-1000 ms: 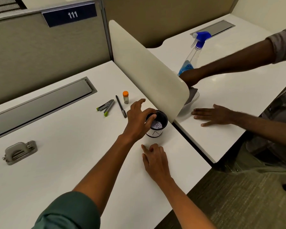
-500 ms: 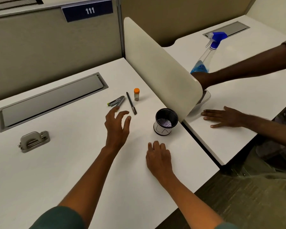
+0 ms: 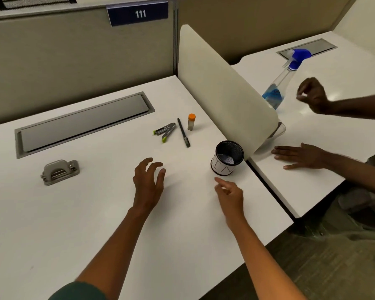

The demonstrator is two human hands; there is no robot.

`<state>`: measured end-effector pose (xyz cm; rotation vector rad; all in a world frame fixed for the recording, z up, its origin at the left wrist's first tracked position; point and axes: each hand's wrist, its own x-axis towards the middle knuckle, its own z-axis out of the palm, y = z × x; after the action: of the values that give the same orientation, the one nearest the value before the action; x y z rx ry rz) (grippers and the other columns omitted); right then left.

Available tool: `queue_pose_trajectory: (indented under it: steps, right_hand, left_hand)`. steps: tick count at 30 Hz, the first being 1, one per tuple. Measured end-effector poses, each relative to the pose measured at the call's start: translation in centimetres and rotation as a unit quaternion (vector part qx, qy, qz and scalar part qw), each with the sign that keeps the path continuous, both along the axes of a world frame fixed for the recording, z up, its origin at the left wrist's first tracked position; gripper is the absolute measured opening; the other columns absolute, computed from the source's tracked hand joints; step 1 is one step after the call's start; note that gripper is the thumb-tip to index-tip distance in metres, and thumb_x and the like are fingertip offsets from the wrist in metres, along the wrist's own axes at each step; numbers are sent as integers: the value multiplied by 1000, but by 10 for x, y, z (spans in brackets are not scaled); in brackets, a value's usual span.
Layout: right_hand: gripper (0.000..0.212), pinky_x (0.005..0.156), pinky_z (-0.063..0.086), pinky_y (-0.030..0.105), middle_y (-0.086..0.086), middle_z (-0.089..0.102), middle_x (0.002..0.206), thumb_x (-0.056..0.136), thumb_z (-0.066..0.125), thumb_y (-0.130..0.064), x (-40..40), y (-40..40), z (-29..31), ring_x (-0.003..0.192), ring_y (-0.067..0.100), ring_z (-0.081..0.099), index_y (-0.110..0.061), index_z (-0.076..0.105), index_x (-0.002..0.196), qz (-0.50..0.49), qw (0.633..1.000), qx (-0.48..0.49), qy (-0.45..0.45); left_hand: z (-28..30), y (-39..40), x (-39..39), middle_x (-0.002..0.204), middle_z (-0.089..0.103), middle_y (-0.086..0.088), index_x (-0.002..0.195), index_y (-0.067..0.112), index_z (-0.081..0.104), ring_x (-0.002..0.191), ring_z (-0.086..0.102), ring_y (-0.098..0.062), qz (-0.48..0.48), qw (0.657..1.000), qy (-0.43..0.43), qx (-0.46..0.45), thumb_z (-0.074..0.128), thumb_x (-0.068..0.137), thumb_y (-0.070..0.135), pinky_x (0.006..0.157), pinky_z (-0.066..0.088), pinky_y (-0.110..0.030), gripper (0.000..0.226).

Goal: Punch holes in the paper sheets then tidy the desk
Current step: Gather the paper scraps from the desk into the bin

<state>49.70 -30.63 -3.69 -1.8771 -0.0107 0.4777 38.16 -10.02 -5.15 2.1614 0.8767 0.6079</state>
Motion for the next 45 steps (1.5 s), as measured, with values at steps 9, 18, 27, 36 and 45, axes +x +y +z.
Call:
queue_pose_trajectory:
  steps: [9,18,27,36,45]
  right_hand:
    - [18,66,45,28,-1,64,84,85,68,-12,18,-9,58,76,12,55,-17,76,100,-132,951,242,138]
    - [15,57,40,24,-4,64,81,82,65,-17,66,-5,83,66,10,55,-14,77,91,-141,946,261,128]
    - [7,66,49,21,-10,70,74,79,74,-24,94,6,75,67,4,63,-29,71,76,-22,990,-14,-138]
    - [10,59,39,7,-2,60,81,82,71,-12,90,2,58,58,5,49,-20,66,87,-33,954,-46,-293]
    - [13,55,45,23,4,60,81,86,65,-12,73,-18,50,59,19,50,-23,66,91,-97,957,23,-274]
  left_hand:
    - [7,-17,20,132,51,-2,114,22,62,127,42,-22,-49,999,-1,1,59,94,24,103,33,-40,20]
    - [41,-51,80,128,55,-3,111,19,67,126,44,-22,-105,993,-54,1,60,94,16,104,34,-40,19]
    - [53,-69,113,125,56,-3,106,16,68,123,44,-20,-116,990,-76,-9,65,89,11,101,35,-37,18]
    - [-5,-67,61,103,53,-1,105,20,71,98,49,-22,-111,991,67,29,71,86,24,86,39,-35,20]
    - [-21,-91,73,90,59,4,93,24,77,90,51,-20,-86,991,103,14,73,84,27,80,38,-38,11]
